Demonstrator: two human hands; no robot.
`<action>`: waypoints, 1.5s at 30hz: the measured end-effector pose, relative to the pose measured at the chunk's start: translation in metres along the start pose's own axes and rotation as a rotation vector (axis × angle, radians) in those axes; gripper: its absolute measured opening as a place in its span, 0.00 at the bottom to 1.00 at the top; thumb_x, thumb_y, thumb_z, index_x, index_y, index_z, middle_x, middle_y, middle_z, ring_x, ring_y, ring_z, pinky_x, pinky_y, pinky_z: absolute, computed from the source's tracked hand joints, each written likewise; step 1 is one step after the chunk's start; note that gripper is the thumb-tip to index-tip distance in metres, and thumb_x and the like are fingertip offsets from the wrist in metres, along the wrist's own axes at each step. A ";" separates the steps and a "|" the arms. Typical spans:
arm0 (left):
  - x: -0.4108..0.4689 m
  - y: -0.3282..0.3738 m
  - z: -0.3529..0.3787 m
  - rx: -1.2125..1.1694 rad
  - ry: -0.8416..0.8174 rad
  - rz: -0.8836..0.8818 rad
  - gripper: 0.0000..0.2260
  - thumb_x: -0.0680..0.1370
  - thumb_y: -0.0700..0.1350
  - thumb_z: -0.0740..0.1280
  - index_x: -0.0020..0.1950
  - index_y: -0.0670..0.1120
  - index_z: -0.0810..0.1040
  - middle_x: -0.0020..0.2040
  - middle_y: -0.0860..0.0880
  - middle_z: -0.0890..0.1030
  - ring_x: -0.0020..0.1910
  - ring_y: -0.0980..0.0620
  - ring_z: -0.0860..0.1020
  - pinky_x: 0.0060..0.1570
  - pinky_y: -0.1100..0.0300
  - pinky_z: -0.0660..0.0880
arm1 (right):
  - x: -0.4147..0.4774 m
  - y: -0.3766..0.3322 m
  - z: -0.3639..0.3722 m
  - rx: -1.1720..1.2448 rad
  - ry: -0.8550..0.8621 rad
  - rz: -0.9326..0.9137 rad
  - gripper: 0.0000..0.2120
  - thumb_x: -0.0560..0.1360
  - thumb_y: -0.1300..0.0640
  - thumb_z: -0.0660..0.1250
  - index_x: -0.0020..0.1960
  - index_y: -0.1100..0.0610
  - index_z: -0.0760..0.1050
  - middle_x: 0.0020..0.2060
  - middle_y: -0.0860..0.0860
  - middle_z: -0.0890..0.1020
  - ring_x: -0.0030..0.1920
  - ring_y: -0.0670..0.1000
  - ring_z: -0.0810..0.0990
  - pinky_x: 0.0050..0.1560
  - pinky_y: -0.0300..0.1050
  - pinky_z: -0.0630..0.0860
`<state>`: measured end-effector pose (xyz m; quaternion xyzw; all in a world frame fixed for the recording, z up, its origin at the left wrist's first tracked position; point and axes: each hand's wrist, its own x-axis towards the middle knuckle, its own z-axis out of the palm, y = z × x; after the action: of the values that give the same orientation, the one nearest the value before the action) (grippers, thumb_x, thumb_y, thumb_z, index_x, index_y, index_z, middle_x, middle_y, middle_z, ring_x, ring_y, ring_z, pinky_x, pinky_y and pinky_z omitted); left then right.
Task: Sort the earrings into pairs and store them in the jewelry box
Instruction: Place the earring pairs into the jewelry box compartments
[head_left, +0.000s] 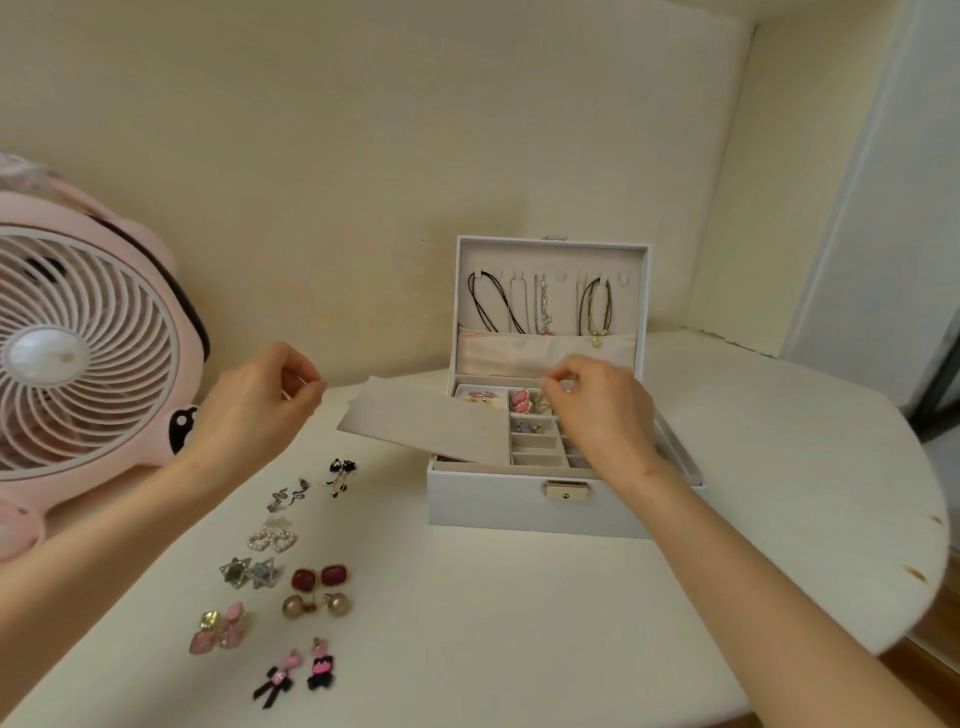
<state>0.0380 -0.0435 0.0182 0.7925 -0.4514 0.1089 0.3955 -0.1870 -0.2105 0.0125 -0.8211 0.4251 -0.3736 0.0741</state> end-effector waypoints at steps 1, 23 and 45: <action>-0.001 -0.004 -0.001 0.036 -0.014 -0.027 0.02 0.76 0.45 0.65 0.44 0.48 0.74 0.36 0.51 0.78 0.39 0.47 0.77 0.40 0.49 0.76 | -0.006 -0.008 -0.004 0.051 0.028 -0.026 0.08 0.77 0.51 0.63 0.51 0.51 0.80 0.36 0.47 0.81 0.41 0.51 0.79 0.37 0.41 0.70; 0.006 -0.040 0.063 0.269 -0.414 -0.066 0.05 0.73 0.46 0.71 0.44 0.48 0.76 0.48 0.49 0.80 0.50 0.49 0.76 0.43 0.61 0.66 | -0.089 -0.042 0.032 0.265 -0.121 -0.294 0.09 0.72 0.47 0.62 0.40 0.48 0.78 0.21 0.41 0.67 0.36 0.46 0.71 0.30 0.30 0.60; -0.052 0.042 0.006 -0.345 -0.727 -0.159 0.04 0.74 0.44 0.69 0.43 0.45 0.79 0.34 0.52 0.78 0.32 0.60 0.73 0.33 0.71 0.69 | -0.093 -0.054 0.036 0.731 -0.272 -0.326 0.06 0.68 0.65 0.72 0.44 0.58 0.80 0.38 0.48 0.82 0.39 0.46 0.78 0.41 0.35 0.74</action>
<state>-0.0258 -0.0269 0.0089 0.7338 -0.5106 -0.2865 0.3447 -0.1614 -0.1135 -0.0406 -0.8392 0.1155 -0.3950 0.3555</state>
